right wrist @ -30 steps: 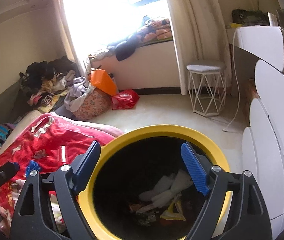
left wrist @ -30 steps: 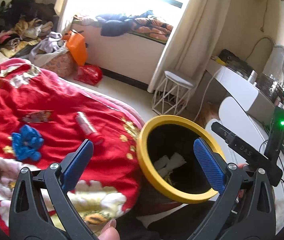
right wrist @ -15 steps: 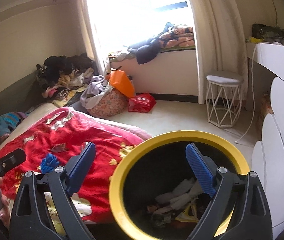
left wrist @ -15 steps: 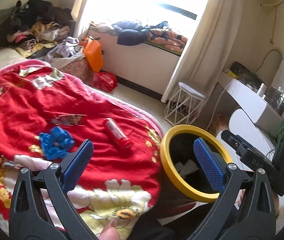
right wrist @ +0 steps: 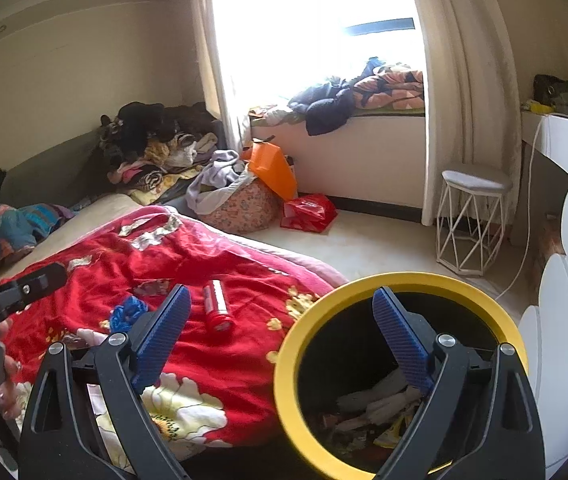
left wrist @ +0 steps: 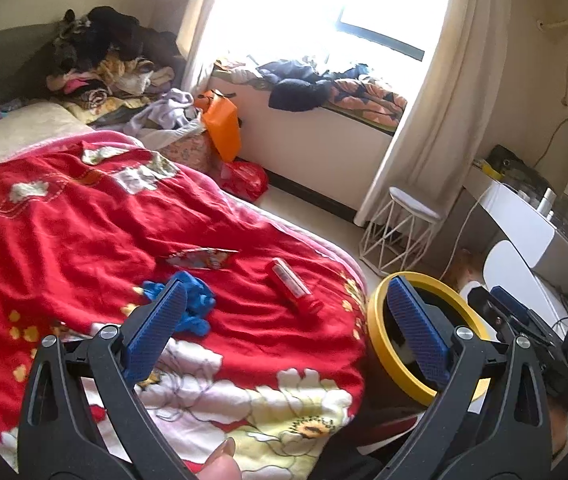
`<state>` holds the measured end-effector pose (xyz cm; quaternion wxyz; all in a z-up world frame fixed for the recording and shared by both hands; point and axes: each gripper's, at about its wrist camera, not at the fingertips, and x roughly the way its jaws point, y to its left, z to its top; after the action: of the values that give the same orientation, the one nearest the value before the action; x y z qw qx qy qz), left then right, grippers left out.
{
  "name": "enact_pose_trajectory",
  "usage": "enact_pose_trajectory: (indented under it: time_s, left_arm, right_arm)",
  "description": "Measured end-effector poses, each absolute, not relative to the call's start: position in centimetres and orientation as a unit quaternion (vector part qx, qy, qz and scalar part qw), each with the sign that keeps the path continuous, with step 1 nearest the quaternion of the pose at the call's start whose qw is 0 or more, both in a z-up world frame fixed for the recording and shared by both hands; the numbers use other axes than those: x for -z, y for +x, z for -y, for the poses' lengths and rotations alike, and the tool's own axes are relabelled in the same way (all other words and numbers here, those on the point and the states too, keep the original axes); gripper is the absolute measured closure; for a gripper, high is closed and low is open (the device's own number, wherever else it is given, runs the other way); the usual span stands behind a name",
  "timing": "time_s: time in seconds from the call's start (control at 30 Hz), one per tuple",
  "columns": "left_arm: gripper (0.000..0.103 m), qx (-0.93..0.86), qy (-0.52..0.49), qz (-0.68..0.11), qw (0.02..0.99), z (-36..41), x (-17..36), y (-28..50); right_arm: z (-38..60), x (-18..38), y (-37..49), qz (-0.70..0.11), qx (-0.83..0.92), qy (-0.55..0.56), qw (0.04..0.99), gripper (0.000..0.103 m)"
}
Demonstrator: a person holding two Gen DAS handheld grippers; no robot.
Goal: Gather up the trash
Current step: 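Move both open tools back over the remaining trash on the bedspread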
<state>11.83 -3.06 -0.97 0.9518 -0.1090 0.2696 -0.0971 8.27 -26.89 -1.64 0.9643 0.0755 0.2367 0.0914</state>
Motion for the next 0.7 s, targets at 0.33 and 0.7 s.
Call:
enact_pose_trajectory:
  time_s: [0.33, 0.7]
  left_arm:
    - [0.01, 0.053, -0.099, -0.265, 0.958, -0.4, 0.7, 11.4]
    - [0.01, 0.015, -0.103, -0.28, 0.954, -4.3, 2.0, 11.1]
  right_arm:
    - [24.1, 1.7, 8.1, -0.238, -0.116, 0.055, 0.963, 0.013]
    - [20.3, 2.4, 8.9, -0.259, -0.148, 0.015, 0.954, 0.013]
